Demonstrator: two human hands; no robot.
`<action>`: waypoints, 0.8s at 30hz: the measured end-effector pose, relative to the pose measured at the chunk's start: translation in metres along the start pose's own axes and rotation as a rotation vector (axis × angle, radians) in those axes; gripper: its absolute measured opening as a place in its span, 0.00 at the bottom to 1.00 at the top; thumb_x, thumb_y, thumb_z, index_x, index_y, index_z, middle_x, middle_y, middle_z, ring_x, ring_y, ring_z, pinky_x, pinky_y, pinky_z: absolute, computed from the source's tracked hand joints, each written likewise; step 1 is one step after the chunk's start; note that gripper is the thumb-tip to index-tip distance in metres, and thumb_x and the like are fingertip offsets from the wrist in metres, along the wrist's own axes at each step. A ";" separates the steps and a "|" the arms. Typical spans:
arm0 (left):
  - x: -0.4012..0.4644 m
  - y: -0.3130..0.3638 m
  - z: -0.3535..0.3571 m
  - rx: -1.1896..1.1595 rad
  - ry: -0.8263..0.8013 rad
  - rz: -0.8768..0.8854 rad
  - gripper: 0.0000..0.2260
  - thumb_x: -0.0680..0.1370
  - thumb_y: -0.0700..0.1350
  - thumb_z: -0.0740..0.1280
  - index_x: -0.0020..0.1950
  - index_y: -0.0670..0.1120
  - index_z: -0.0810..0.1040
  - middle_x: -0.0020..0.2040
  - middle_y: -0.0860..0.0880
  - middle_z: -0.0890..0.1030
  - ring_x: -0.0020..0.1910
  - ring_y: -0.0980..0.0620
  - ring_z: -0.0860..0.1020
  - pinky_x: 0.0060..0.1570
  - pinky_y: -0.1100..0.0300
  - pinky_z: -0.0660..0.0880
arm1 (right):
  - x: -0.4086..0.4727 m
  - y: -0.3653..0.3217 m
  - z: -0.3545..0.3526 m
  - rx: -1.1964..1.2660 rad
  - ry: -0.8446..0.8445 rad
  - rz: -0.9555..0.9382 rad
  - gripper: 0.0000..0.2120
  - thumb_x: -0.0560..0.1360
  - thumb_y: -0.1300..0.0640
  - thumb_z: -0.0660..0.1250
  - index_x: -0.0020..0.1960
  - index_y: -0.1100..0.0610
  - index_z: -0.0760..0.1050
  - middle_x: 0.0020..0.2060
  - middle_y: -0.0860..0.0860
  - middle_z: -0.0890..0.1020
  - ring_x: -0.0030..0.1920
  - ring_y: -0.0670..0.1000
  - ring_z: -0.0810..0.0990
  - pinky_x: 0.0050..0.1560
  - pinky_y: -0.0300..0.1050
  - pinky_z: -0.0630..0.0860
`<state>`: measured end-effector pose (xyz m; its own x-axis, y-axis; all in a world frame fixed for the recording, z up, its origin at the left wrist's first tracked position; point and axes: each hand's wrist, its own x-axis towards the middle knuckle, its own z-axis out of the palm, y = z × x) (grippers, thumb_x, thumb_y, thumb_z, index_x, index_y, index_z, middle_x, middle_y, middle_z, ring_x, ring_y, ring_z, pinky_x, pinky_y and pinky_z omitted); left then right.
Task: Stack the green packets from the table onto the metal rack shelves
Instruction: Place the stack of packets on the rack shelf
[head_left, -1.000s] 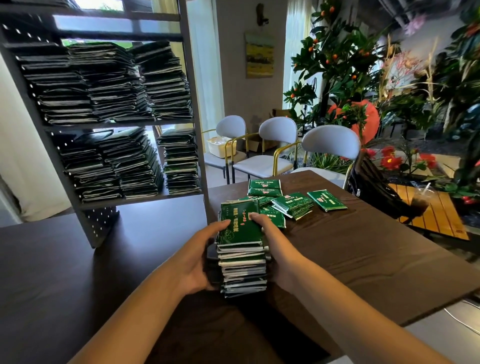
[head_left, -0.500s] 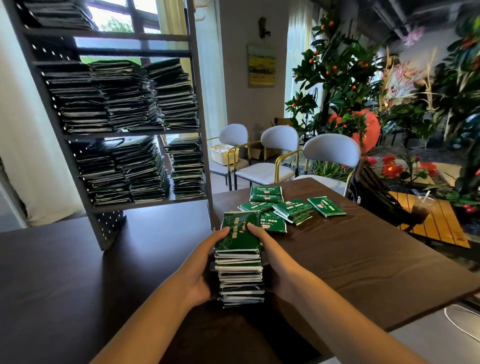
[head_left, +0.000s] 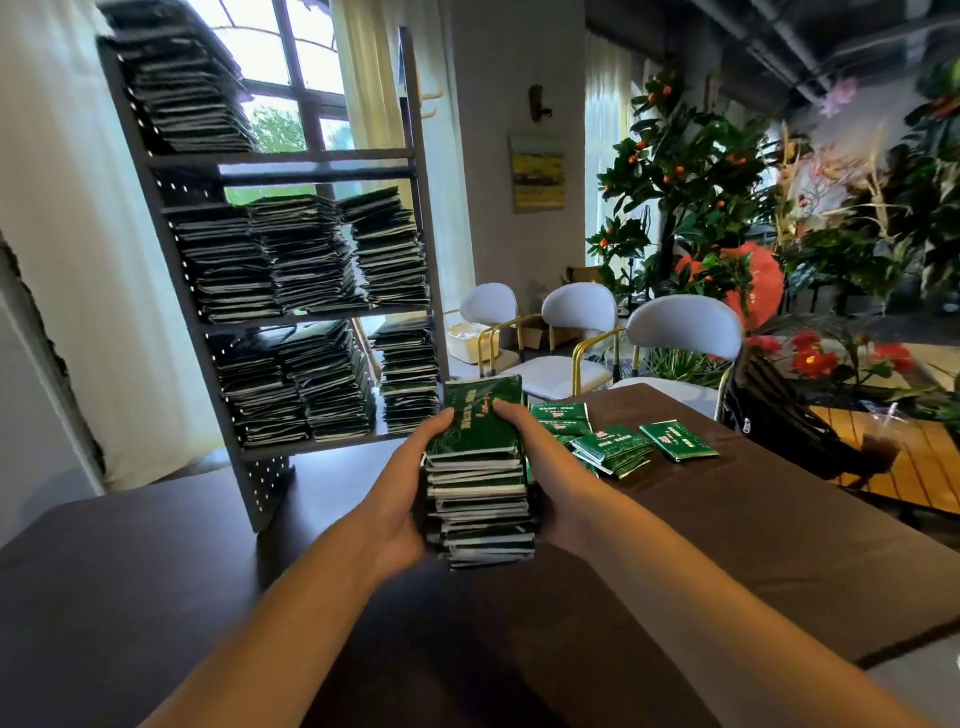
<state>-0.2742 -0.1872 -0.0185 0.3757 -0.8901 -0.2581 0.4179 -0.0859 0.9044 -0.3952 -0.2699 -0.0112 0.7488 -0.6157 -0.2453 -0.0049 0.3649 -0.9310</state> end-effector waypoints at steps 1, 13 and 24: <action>-0.003 0.008 -0.001 0.018 -0.001 0.012 0.23 0.75 0.62 0.67 0.52 0.44 0.87 0.56 0.39 0.84 0.51 0.40 0.83 0.58 0.45 0.77 | 0.000 -0.006 0.005 -0.004 -0.002 -0.014 0.26 0.77 0.34 0.61 0.53 0.56 0.83 0.48 0.59 0.87 0.42 0.57 0.86 0.47 0.48 0.81; 0.011 0.154 -0.006 0.035 -0.187 0.190 0.20 0.78 0.60 0.62 0.48 0.48 0.87 0.46 0.46 0.86 0.39 0.48 0.83 0.40 0.56 0.80 | 0.026 -0.131 0.060 0.035 -0.055 -0.205 0.23 0.76 0.35 0.64 0.50 0.52 0.85 0.47 0.54 0.88 0.45 0.55 0.87 0.47 0.49 0.82; -0.038 0.327 0.002 -0.005 -0.122 0.099 0.20 0.75 0.58 0.67 0.57 0.46 0.86 0.58 0.43 0.84 0.56 0.44 0.83 0.65 0.46 0.73 | 0.015 -0.289 0.156 0.134 -0.007 -0.148 0.15 0.81 0.49 0.64 0.52 0.59 0.84 0.47 0.62 0.86 0.40 0.51 0.87 0.42 0.43 0.82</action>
<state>-0.1539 -0.1827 0.2874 0.3118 -0.9419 -0.1247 0.3885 0.0066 0.9214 -0.2786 -0.2756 0.2961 0.7396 -0.6647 -0.1057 0.1936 0.3606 -0.9124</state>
